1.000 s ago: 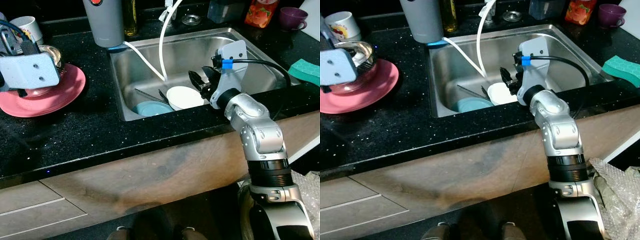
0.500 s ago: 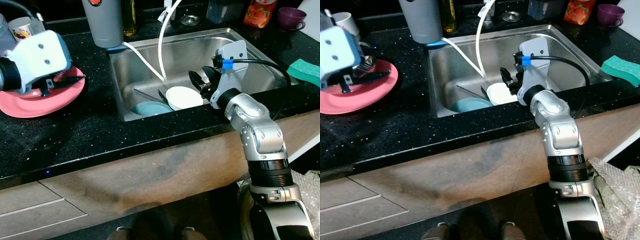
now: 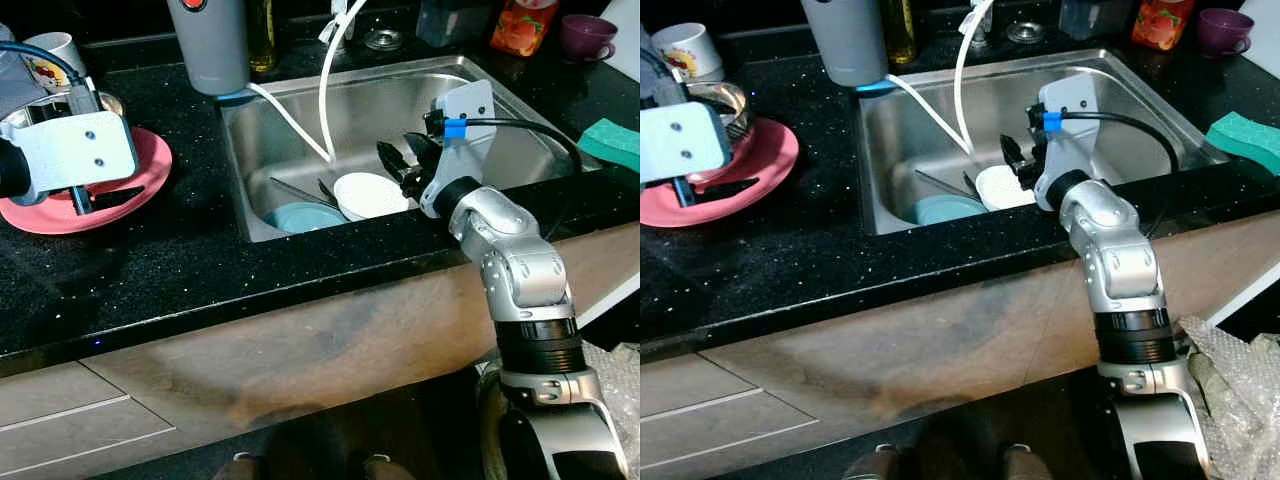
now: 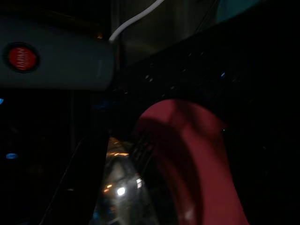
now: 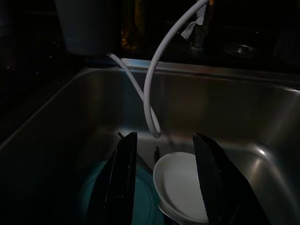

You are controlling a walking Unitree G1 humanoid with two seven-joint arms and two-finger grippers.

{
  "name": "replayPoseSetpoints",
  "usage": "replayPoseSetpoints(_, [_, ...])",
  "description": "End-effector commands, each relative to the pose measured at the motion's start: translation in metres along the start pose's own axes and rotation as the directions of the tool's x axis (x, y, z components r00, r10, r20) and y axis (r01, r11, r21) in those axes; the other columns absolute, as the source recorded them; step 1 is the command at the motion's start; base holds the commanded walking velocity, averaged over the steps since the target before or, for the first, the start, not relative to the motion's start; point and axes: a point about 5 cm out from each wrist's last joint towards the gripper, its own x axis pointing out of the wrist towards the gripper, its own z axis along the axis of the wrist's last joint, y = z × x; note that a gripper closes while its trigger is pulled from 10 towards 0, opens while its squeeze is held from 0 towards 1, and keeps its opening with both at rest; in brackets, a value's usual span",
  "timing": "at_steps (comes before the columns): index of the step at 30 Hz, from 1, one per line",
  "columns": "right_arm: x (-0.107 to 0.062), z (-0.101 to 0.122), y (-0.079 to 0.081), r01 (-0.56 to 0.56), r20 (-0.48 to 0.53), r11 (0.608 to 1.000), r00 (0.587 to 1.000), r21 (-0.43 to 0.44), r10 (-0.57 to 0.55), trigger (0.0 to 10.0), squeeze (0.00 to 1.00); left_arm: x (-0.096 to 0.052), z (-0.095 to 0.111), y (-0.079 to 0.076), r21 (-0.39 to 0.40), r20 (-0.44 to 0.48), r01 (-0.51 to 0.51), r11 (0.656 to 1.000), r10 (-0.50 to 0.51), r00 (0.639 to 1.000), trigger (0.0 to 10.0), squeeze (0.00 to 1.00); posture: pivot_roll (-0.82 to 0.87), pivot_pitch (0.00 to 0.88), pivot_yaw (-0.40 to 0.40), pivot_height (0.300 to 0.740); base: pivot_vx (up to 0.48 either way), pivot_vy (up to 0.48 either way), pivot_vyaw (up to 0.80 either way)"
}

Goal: Kitchen organization

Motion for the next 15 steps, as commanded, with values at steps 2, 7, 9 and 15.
replayPoseSetpoints(2, [-0.001, -0.004, 0.003, -0.007, -0.01, 1.0, 1.0, 0.012, 0.007, 10.0, 0.0, -0.003, -0.011, -0.004, 0.089, -0.065, 0.02, 0.996, -0.015, 0.998, 10.0, 1.0, 0.05, 0.126, 0.012, 0.74, 0.0, 0.0, 0.0])
replayPoseSetpoints(7, [0.0, -0.004, 0.003, -0.008, -0.008, 1.0, 1.0, 0.013, 0.008, 10.0, 0.0, -0.001, -0.019, -0.011, 0.124, -0.093, 0.042, 0.991, -0.03, 0.995, 10.0, 0.0, 0.05, 0.122, 0.014, 0.74, 0.0, 0.0, 0.0])
replayPoseSetpoints(9, [0.0, -0.004, 0.003, -0.008, -0.008, 1.0, 1.0, 0.013, 0.008, 10.0, 0.0, 0.0, -0.022, -0.014, 0.126, -0.106, 0.053, 0.991, -0.04, 0.994, 10.0, 0.0, 0.05, 0.122, 0.014, 0.74, 0.0, 0.0, 0.0])
replayPoseSetpoints(15, [-0.001, -0.003, 0.003, -0.008, -0.008, 1.0, 1.0, 0.011, 0.008, 10.0, 0.0, 0.002, -0.027, -0.012, 0.186, -0.125, -0.018, 0.982, 0.042, 0.991, 10.0, 0.0, 0.05, 0.118, 0.011, 0.74, 0.0, 0.0, 0.0])
